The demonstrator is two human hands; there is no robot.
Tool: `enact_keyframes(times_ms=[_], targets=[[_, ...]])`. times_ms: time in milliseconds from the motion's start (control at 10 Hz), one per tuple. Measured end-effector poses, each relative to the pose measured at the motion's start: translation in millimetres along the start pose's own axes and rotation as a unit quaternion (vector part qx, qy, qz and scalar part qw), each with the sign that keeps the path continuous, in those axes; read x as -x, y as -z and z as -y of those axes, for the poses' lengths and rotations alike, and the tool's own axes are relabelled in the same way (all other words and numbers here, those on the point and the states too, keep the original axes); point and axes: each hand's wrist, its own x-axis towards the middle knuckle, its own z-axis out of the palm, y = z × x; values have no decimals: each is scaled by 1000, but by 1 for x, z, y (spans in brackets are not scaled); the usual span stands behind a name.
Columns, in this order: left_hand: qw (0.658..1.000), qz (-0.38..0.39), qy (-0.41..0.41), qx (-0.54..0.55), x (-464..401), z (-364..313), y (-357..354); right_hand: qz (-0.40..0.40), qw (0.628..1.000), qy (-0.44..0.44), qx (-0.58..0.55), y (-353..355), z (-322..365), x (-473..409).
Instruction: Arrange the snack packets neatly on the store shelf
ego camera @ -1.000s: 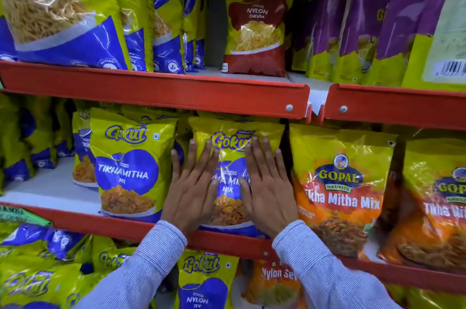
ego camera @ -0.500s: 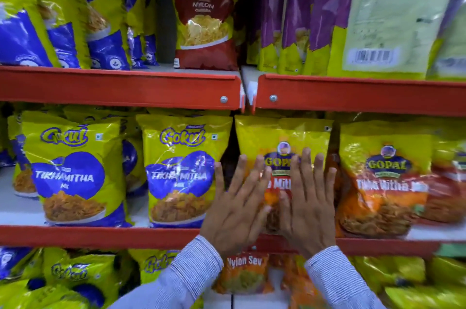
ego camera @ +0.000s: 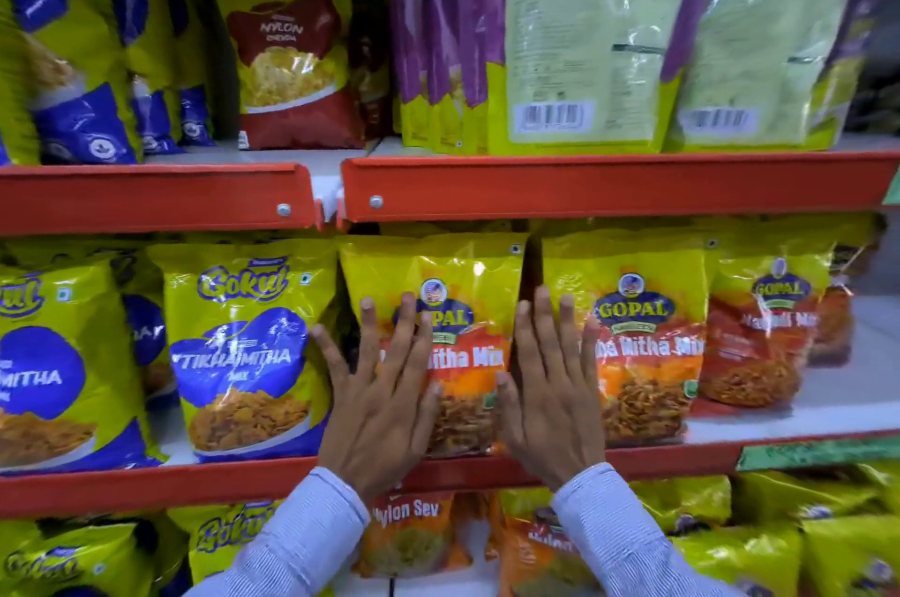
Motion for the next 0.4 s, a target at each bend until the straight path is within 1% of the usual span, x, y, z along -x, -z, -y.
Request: enact_keyframes(times_ms=[100, 200, 300, 400], targets=[[999, -8, -25, -17, -8, -27, 2, 7, 997, -61, 52, 7, -41, 6], [999, 24, -14, -29, -19, -44, 0, 37, 995, -71, 61, 2, -63, 5], [998, 44, 0, -41, -26, -51, 0, 48, 996, -53, 49, 3, -72, 1], [1000, -2, 8, -27, -26, -57, 3, 19, 998, -51, 35, 12, -71, 1]])
